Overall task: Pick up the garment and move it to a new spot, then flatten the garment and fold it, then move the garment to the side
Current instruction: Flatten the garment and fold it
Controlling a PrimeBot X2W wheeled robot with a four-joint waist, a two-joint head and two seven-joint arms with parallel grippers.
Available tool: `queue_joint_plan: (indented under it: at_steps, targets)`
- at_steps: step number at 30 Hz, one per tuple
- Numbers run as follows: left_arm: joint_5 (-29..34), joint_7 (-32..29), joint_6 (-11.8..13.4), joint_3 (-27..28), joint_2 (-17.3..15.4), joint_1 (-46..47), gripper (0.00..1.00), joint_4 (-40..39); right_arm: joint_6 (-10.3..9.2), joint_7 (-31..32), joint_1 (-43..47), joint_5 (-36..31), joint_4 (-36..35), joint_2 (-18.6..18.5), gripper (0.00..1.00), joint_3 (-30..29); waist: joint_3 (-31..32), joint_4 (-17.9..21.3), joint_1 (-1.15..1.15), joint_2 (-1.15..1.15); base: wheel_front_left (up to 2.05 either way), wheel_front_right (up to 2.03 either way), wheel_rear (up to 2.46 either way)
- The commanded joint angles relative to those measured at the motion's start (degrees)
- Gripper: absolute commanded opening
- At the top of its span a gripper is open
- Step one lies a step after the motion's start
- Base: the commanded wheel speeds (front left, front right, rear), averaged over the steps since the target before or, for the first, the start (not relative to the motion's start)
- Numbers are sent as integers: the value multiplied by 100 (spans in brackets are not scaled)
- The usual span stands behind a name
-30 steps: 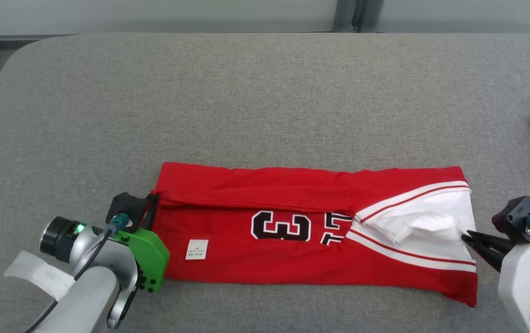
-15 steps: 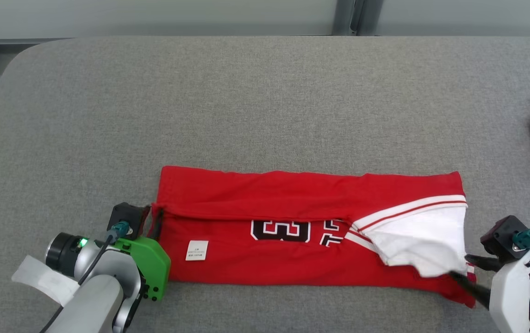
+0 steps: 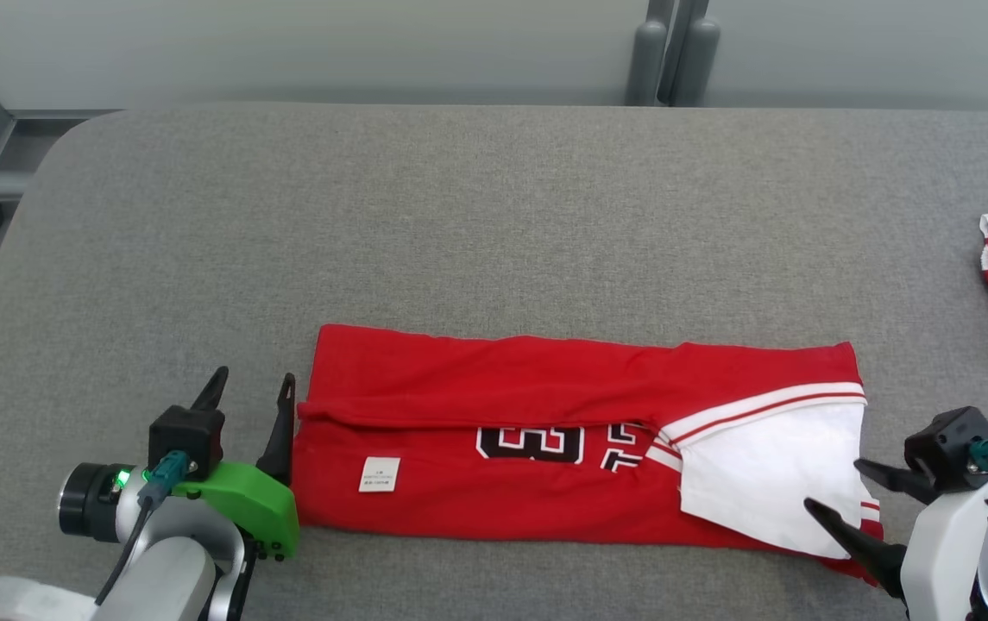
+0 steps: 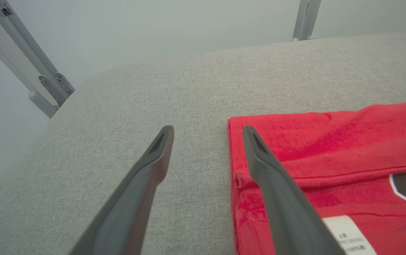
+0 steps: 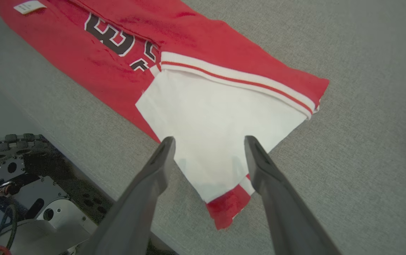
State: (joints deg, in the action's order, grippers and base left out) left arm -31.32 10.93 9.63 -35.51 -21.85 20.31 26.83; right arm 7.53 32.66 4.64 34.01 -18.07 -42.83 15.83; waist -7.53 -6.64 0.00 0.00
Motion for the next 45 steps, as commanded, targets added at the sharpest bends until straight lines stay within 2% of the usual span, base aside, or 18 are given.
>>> queue_joint_plan:
  at_steps: [1, 6, 9, 15, 19, 22, 26, 30, 45]
  targets:
    - [3, 107, 66, 63, -8, -124, 100, -60, -10, -111, 58, -83, -13, 74, 100, -74, 93, -50, 0, 0, 0, 0, 0]
    - [-43, 402, 139, 451, 86, -370, 100, -565, -8, -722, 177, -296, 140, 821, 100, -554, 271, -122, 0, 0, 0, 0, 0]
    - [47, 427, 124, 877, 218, -574, 100, -1088, -8, -1158, 175, -529, 265, 1336, 100, -794, 367, -142, 0, 0, 0, 0, 0]
    - [198, 424, -248, 1694, 638, -1192, 100, -1744, -7, -2018, 95, -873, 718, 2270, 100, -1066, 573, -180, 0, 0, 0, 0, 0]
    - [373, 425, -672, 2153, 936, -1591, 100, -1801, -6, -2773, 91, -1103, 1212, 2884, 100, -1268, 756, -204, 0, 0, 0, 0, 0]
    - [556, 426, -828, 2244, 966, -1762, 100, -1640, -6, -3202, 165, -1240, 1497, 3161, 100, -1381, 845, -202, 0, 0, 0, 0, 0]
    - [752, 426, -1014, 2357, 1004, -1940, 100, -1448, -6, -3752, 241, -1407, 1899, 3477, 100, -1571, 926, -156, 0, 0, 0, 0, 0]
    - [843, 426, -1129, 2467, 1052, -2068, 100, -1382, -6, -4007, 300, -1513, 2164, 3548, 100, -1536, 979, -101, 0, 0, 0, 0, 0]
    - [1057, 427, -1431, 2663, 1212, -2305, 100, -1181, -6, -4196, 194, -1563, 2813, 3581, 100, -1160, 1026, -14, 0, 0, 0, 0, 0]
